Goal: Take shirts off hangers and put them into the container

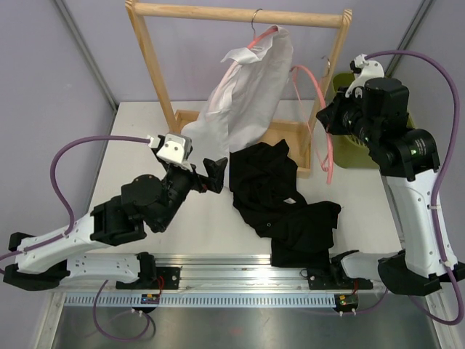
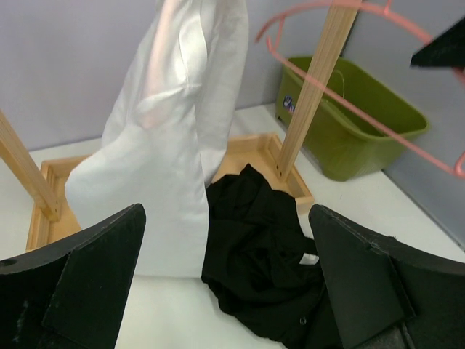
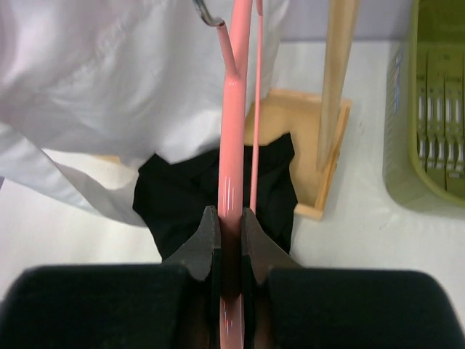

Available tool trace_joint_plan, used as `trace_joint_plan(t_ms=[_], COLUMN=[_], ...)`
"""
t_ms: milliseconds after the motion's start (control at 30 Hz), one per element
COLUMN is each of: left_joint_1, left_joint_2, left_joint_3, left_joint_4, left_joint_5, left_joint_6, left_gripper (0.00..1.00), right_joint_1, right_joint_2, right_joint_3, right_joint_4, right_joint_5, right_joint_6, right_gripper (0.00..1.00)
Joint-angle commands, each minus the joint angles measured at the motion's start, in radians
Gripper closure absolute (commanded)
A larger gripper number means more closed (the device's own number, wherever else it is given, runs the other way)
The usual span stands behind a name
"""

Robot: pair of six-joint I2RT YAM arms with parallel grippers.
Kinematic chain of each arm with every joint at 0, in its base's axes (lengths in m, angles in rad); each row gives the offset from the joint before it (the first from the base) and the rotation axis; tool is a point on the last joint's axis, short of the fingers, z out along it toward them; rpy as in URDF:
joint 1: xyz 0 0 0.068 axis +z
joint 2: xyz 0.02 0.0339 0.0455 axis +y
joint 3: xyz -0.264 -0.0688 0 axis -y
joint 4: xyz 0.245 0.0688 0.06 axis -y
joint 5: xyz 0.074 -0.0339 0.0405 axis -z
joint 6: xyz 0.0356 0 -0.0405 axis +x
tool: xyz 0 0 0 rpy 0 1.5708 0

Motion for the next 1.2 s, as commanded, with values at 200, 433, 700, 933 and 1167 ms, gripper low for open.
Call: trace_joint_plan(t_ms=[200,433,700,933,1167], left_joint_1=[-0.006,-0.005,-0.005,-0.006,-0.006], left_joint_2=[-0.083,-0.118,-0.121,-0.109,-0.126], left_joint_3=[-0.057,-0.084,-0.094,-0.088,-0.098], left_joint_4=[-0.059,-0.095,-0.101,-0.102,-0.124], left_joint_5=[-0.047,-0.052,-0.049,-0.039,-0.049], left_joint_6=[-0.130,-0.173,-0.182,-0.194,-0.210], left_gripper=[0.01,0.01,0.01,0.01,0.01], right_joint_1=[0.109,0.139,0.162,0.162,0.162], right_joint_2=[0.196,0.277,0.214,0.319,0.346], right_joint_3=[0.219,0.329,0.300,0.448,0.455], right_joint_4=[0.147,0.201,0.292,0.285,0.338], right_joint_5=[0.184,0.342,0.422,0.474,0.503], right_joint_6=[-0.075,-0.112,-0.155,-0.193,-0.202], right_gripper=[1.00,1.00,1.00,1.00,1.00])
